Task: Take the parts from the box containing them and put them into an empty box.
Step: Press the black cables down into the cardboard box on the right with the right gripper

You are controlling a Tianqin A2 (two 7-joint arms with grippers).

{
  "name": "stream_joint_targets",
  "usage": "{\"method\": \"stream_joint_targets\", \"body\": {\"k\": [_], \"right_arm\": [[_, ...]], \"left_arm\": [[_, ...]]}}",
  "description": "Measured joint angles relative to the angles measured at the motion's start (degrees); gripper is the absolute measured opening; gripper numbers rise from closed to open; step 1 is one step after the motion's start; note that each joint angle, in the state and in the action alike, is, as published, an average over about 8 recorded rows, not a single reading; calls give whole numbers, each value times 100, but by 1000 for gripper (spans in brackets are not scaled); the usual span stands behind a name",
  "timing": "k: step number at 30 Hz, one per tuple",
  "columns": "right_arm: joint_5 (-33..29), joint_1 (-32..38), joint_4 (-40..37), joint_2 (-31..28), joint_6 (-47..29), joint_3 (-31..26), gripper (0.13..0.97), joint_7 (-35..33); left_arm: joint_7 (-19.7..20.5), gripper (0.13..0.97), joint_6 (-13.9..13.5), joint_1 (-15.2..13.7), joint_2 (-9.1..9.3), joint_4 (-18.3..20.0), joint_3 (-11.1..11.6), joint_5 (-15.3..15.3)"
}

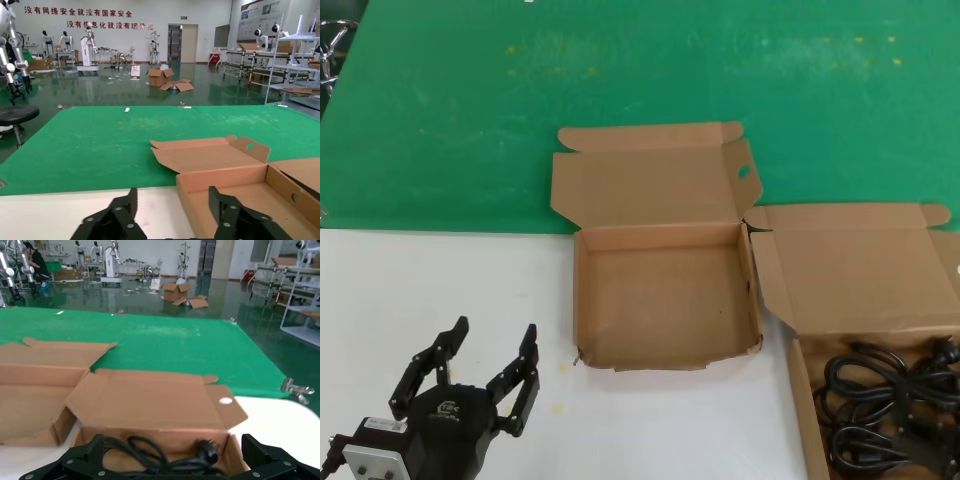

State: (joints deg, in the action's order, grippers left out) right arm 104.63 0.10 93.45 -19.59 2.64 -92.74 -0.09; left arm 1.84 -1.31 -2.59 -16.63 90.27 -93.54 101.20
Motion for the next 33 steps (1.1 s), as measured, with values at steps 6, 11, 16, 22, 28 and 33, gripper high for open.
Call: {"method": "stream_joint_targets", "body": {"k": [6,11,16,22,28,33], "right_arm": [[605,8,274,-705,483,-358,966,-178],[1562,134,571,-1748,980,-946,966,-534],[2705,547,834,-2941,1344,-1794,966,-1095],[4103,1601,1038,-4122,1544,-3176,966,-2084],[4999,2948,1044,-4778,1542,-4680,966,-2980],[5210,3898,961,-4960,1470,-5632,966,-3382]], "left_arm": [[0,460,0,0,0,0,0,0],[0,342,0,0,0,0,0,0],[0,318,0,0,0,0,0,0],[0,225,0,0,0,0,0,0],[0,173,0,0,0,0,0,0],[1,138,0,0,0,0,0,0]]}}
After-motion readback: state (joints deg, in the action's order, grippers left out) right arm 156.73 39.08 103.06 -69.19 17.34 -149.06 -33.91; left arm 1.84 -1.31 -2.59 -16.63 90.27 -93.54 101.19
